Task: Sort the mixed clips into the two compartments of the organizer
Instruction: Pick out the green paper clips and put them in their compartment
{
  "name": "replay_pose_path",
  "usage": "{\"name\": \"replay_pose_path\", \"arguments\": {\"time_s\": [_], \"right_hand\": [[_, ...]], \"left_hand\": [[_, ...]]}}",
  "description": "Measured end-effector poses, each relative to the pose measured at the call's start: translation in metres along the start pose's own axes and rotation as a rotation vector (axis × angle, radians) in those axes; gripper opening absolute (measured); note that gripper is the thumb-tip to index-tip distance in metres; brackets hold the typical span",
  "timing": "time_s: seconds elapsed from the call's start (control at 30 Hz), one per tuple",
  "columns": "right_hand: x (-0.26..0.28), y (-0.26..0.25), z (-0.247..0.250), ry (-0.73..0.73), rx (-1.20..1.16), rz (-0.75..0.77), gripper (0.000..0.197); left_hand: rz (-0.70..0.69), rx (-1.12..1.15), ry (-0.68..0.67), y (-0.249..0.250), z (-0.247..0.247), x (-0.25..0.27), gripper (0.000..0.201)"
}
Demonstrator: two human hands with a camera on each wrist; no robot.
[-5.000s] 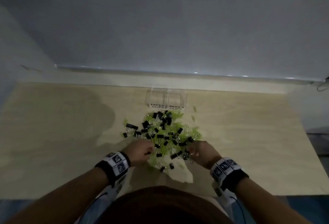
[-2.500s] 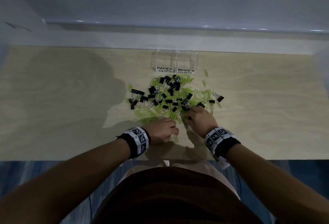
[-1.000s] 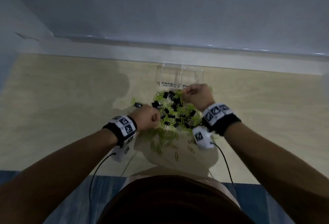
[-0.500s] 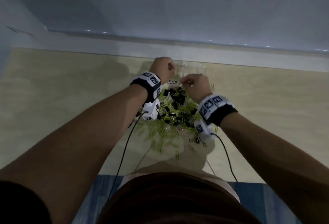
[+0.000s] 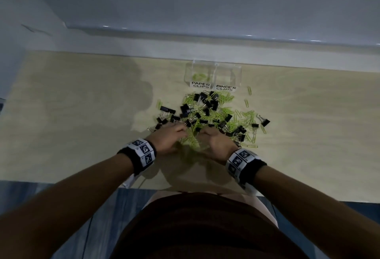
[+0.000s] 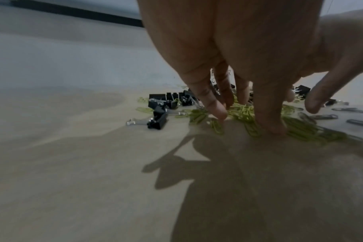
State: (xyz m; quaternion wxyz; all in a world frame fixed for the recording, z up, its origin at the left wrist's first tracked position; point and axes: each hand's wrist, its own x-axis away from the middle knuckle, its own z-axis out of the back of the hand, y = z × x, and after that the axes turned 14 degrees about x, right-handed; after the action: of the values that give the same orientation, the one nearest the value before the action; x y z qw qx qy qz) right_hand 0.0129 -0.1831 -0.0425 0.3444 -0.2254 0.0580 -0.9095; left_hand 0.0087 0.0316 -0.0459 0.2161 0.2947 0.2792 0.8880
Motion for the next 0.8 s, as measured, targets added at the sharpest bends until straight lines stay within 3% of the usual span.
{"name": "replay_pose_path", "arguments": {"time_s": [0.07,0.23,0.4,0.57,0.7,0.8], "right_hand": [[-0.004,-0.003,0.001,0.011,0.042,0.007,0.046],[-0.006,-0.006,0.001,0.117,0.006,0.015,0.013],[0.000,-0.002,0.002,0.098,-0.031,-0.028,0.019],[0.004,0.001,0.005,0.111,-0.080,-0.063,0.013],[0.002,0.009,0.014,0.167,-0.251,-0.273,0.007],[0.000,0.021,0.029,0.159,-0.536,-0.461,0.005]], "left_hand": [[0.006,-0.006,0.044,0.000,-0.006,-0.001,0.048],[0.035,0.022,0.082,0.003,-0.006,-0.008,0.041],[0.069,0.004,0.073,0.014,-0.008,-0.015,0.026],[-0.014,-0.200,0.046,0.023,-0.004,-0.019,0.020],[-0.008,-0.187,-0.001,0.026,0.008,-0.025,0.019],[0.047,0.061,0.072,0.027,0.024,-0.030,0.011]]}}
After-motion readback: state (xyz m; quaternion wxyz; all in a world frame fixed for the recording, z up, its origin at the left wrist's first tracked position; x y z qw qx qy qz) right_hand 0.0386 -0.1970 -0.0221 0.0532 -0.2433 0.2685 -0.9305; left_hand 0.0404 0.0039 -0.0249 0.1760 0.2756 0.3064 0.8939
